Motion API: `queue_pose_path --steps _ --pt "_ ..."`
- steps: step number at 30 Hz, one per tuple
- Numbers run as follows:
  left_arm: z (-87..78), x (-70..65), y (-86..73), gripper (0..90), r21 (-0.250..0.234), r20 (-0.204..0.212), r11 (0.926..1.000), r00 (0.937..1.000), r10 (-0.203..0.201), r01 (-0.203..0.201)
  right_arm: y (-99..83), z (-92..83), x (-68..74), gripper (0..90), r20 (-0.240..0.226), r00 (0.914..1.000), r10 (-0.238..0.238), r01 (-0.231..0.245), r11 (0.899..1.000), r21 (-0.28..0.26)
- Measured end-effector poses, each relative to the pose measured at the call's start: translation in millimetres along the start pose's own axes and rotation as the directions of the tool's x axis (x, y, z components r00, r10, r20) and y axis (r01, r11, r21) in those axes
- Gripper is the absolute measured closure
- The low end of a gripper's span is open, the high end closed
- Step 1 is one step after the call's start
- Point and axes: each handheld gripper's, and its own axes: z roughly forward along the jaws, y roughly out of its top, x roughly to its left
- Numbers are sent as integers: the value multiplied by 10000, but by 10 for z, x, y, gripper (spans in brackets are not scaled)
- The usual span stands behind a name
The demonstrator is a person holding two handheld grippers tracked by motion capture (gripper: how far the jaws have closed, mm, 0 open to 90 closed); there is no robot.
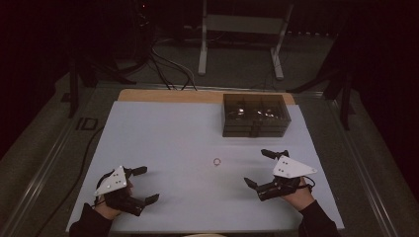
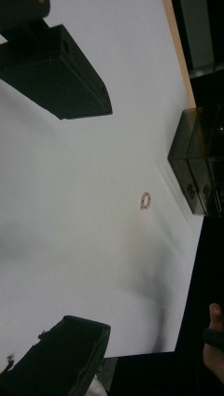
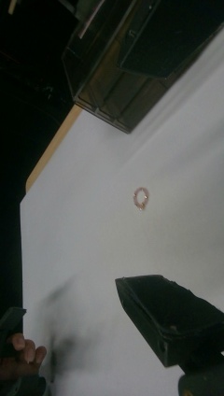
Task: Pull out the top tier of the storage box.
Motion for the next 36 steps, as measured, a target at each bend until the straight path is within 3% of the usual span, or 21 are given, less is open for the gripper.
queue_pose_path --steps 7,17,36 --pt "3 0 -4 11 5 13 10000 10000 8 -8 64 -8 -65 0 182 9998 -62 68 9996 -291" --pt "8 -3 -5 11 5 56 10000 10000 -21 21 119 -1 -144 0 515 9976 -460 474 9986 -254" --pt "6 -5 -4 11 18 15 10000 10000 -31 31 240 132 -292 0 1160 9823 -1472 1475 9890 53"
